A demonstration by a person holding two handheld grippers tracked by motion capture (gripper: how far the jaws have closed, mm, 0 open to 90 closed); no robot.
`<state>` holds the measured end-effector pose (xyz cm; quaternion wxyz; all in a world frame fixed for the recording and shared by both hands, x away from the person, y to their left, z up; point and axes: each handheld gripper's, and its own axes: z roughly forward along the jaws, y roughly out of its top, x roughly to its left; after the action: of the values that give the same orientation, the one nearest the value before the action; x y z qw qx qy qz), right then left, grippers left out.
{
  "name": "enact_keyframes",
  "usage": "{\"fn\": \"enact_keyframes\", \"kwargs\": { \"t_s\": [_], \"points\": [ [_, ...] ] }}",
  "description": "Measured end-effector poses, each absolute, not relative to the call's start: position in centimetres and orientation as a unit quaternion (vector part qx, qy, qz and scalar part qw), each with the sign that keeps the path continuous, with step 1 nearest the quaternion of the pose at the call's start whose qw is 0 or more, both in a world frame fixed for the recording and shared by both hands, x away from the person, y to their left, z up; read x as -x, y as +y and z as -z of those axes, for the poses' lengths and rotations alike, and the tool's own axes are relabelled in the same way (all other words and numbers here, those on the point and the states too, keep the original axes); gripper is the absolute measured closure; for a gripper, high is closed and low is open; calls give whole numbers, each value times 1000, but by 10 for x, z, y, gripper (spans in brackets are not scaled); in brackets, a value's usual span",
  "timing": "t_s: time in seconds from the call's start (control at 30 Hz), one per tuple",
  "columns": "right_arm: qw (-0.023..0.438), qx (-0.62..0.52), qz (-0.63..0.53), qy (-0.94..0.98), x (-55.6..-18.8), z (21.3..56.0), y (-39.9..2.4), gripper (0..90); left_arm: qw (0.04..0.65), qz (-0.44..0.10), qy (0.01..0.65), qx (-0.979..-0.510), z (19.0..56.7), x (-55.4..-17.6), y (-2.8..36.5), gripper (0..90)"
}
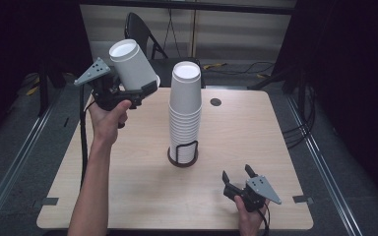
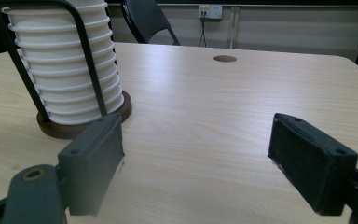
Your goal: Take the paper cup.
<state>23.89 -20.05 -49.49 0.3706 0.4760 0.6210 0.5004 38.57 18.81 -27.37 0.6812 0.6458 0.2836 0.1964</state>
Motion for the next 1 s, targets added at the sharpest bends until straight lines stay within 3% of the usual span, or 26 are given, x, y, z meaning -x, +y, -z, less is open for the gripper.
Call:
{"fn": "enact_keyframes", "kwargs": {
  "t_s": [0.63, 1.0],
  "points": [
    [368, -454, -497, 642, -238, 495, -194, 203, 651, -184, 309, -668, 330, -365, 187, 103],
    [350, -441, -495, 662, -237, 494, -180, 168, 644, -159, 332, -671, 362, -342, 177, 102]
  ]
}}
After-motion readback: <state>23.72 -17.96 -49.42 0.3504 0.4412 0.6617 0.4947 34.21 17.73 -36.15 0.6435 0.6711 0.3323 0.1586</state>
